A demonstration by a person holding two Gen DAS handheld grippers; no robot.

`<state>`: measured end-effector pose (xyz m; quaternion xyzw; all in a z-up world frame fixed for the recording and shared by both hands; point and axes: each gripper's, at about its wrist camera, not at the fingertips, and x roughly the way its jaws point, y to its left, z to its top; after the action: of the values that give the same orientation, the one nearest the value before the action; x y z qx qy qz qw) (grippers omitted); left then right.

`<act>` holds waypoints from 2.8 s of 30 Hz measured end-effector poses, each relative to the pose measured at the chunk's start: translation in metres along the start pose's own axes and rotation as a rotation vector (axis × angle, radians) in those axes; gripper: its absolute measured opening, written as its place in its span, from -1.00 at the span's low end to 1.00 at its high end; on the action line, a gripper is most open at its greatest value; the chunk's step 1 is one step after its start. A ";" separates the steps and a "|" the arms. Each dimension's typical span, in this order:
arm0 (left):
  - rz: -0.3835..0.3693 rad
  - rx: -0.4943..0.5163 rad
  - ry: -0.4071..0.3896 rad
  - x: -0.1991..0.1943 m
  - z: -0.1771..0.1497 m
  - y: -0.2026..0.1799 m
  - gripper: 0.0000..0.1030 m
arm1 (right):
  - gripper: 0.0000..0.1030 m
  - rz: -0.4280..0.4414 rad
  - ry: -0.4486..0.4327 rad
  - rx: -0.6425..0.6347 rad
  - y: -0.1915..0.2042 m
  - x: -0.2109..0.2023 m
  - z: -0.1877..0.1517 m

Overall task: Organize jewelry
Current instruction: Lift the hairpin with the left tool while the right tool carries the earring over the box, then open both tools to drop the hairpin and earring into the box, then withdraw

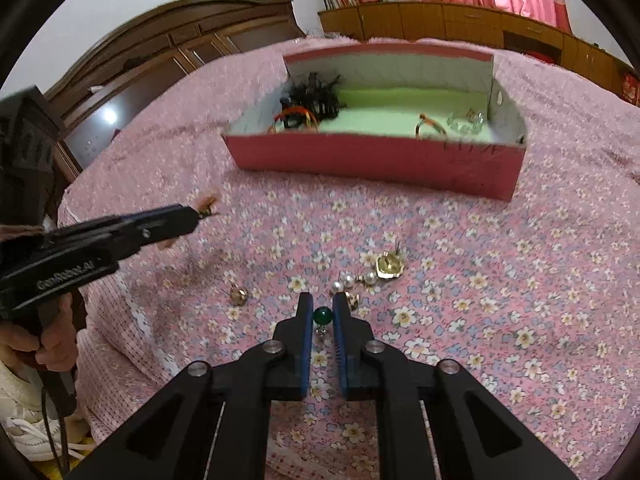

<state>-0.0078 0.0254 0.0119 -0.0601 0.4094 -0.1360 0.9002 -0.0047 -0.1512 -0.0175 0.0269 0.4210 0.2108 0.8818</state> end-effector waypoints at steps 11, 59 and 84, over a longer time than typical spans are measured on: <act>0.008 0.020 -0.125 -0.015 0.026 -0.014 -0.78 | -0.78 -0.029 -0.178 -0.001 0.000 -0.038 0.028; 0.062 -0.004 -0.070 0.087 0.086 -0.006 -0.76 | -0.77 -0.103 -0.116 0.073 -0.050 0.061 0.105; -0.011 -0.005 -0.055 0.027 0.063 -0.015 -0.61 | -0.40 -0.045 -0.188 0.096 -0.042 -0.012 0.081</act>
<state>0.0543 0.0030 0.0370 -0.0682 0.3843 -0.1381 0.9103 0.0644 -0.1836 0.0344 0.0793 0.3467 0.1672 0.9195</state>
